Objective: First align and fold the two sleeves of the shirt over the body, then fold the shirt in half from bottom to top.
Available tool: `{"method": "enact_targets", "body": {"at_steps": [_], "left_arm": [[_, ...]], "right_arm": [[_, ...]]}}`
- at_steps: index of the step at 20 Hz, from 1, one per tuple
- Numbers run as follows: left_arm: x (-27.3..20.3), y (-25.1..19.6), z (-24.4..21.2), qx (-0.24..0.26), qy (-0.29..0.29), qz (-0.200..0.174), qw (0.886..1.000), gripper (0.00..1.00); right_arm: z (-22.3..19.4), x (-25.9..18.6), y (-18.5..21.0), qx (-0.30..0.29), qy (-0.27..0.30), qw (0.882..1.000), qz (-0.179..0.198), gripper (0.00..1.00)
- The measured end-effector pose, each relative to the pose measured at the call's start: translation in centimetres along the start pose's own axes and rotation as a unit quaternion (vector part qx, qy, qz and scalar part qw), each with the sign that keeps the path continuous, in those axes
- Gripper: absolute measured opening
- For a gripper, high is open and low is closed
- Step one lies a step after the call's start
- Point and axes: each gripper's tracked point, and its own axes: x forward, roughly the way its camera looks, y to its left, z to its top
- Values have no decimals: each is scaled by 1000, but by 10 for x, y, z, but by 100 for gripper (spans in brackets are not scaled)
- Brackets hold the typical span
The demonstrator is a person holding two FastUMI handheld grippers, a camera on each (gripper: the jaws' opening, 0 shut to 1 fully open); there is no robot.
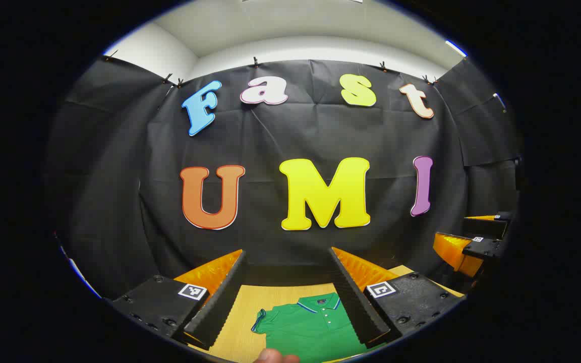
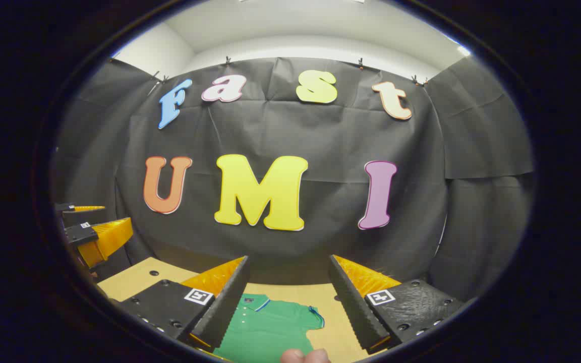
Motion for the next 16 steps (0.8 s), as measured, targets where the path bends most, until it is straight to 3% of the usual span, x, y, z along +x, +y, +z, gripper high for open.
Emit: {"method": "enact_targets", "body": {"at_steps": [16], "left_arm": [[22, -5, -12, -6, 20, 20, 1000, 99]], "right_arm": [[-25, 38, -18, 14, 54, 998, 24, 94]]}}
